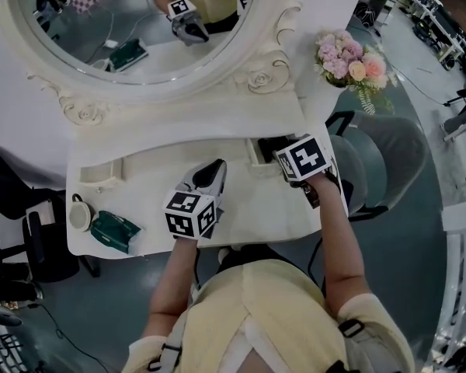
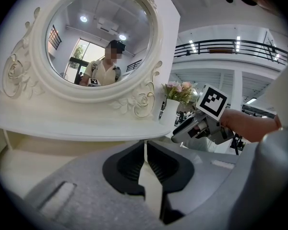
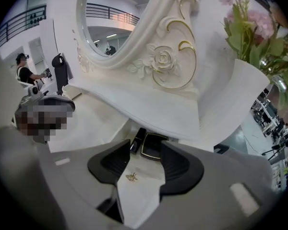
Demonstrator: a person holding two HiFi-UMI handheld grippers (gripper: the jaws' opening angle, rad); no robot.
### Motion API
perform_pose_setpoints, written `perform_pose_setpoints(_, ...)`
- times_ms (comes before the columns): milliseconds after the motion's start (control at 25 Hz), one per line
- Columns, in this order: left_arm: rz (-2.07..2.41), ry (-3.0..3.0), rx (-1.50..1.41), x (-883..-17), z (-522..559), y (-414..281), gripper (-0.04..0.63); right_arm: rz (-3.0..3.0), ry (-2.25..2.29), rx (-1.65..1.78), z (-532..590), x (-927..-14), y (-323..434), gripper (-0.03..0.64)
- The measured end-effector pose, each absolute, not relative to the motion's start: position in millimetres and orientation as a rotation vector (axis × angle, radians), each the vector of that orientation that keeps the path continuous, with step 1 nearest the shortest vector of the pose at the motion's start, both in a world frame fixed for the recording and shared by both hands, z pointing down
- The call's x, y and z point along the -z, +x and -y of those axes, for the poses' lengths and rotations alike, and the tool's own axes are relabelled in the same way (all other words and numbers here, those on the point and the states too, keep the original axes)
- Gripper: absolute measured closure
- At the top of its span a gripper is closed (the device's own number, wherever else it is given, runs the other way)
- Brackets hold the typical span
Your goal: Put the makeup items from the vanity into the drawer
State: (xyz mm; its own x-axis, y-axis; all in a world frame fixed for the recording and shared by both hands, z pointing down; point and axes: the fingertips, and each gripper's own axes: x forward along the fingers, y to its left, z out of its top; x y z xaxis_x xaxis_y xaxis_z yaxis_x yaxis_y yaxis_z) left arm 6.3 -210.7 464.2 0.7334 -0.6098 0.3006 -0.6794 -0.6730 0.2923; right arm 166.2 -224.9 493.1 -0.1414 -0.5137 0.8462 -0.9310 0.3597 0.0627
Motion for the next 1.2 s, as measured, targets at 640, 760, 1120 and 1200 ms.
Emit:
perform_pose_setpoints(640,1.004,2.551,-0.248,-463,213,5,0.586,1.922,1.417,-0.558,218,-480,171,0.588)
perform_pose_setpoints(760,1.008,2.547,-0.248,-464,213,4,0.588,1.946,1.447,-0.555,217,-480,172,0.615)
perform_pose_setpoints(1120,1.006,2.544,-0.255,-465,214,3,0.588,2.024,1.461,-0.524,211,-473,166,0.615)
perform_pose_setpoints(1200,1.005,2.544,-0.259,-465,214,4,0.588,2.040,1.471,-0.524,210,-472,166,0.615)
